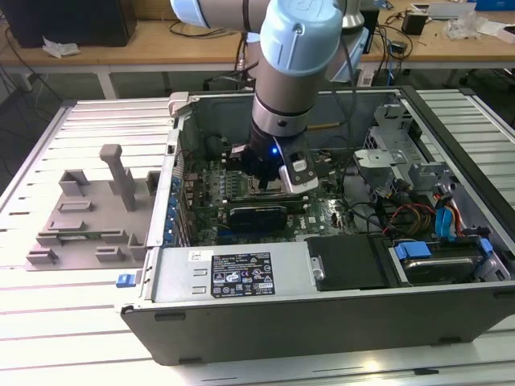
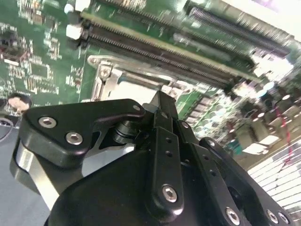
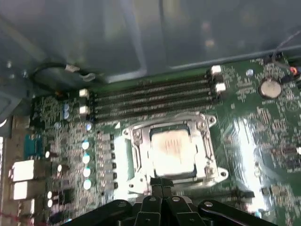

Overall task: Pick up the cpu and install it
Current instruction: 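Install the second cpu locking lever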

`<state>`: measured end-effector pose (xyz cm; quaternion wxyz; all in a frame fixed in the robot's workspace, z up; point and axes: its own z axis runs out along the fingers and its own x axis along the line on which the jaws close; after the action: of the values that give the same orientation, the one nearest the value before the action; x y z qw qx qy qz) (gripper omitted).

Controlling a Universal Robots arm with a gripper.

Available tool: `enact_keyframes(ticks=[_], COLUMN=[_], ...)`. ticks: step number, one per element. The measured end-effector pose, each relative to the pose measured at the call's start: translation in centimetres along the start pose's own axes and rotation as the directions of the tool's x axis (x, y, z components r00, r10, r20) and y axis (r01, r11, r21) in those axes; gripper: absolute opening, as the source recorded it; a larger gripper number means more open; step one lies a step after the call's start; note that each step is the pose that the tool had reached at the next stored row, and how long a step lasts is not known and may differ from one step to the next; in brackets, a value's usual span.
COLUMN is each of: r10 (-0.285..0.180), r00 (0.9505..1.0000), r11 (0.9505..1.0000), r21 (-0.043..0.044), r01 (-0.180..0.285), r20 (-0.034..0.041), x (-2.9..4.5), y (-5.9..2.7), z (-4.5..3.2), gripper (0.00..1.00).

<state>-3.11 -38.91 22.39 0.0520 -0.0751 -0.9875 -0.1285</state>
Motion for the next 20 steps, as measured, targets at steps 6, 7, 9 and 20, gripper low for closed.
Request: enact_keyframes(ticks=[6, 7, 9, 20], r10=[-0.006, -0.01, -0.02, -0.03], r00=[0.9987, 0.9978, 0.9945, 0.9895], r11=[0.9985, 0.9986, 0.9987, 0.9987], r21=[0.0552, 0.053, 0.048, 0.044], r01=[0.003, 0.007, 0.015, 0.024], r20=[0.0507, 0.065, 0.1028, 0.1416], x=[0.16, 0.31, 0.72, 1.31], y=[2.37, 2.35, 2.29, 2.59], z=[0.65, 0.68, 0.74, -0.62], gripper=[0.11, 0.11, 0.11, 0.11])
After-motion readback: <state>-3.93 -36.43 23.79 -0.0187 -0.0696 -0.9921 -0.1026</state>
